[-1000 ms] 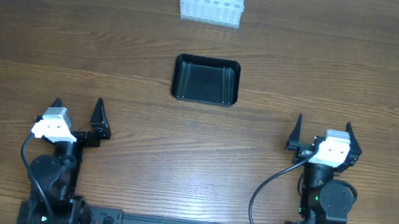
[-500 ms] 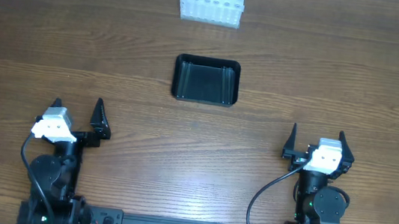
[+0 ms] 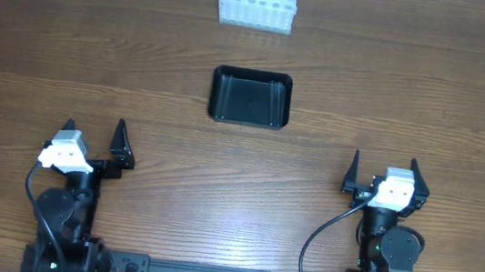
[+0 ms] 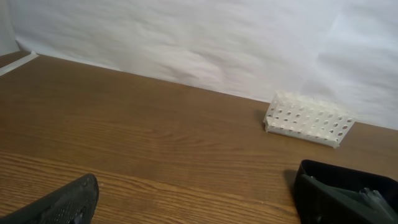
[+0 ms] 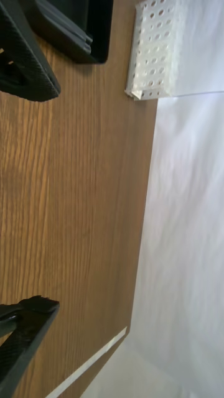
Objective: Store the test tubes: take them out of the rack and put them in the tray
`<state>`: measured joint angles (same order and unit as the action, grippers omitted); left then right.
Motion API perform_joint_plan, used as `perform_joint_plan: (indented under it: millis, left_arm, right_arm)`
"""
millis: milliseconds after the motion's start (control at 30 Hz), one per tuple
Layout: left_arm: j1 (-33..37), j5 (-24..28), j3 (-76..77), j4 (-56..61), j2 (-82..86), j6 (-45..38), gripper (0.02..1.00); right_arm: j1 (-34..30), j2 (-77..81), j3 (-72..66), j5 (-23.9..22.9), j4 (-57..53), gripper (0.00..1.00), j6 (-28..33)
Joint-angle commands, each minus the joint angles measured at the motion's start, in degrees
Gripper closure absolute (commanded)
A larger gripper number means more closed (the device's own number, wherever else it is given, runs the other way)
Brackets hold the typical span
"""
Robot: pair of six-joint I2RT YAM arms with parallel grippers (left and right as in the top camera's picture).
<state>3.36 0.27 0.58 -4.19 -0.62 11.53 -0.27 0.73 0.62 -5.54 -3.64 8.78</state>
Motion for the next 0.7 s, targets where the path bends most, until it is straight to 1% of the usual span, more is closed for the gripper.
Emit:
perform_joint_plan:
  millis: [33, 100, 700]
  left_arm:
    - [0.3, 0.8, -0.3, -0.2, 0.3, -0.9, 0.020]
    - [0.3, 0.8, -0.2, -0.2, 0.3, -0.9, 0.020]
    - [0.3, 0.8, -0.2, -0.2, 0.3, -0.9, 0.020]
  right_arm:
    - [0.4, -0.5, -0.3, 3.0, -0.5, 0.007, -1.4]
    - [0.4, -0.5, -0.3, 3.7, -0.5, 0.009, -1.4]
    - [0.3, -0.5, -0.3, 3.6, -0.5, 0.009, -1.4]
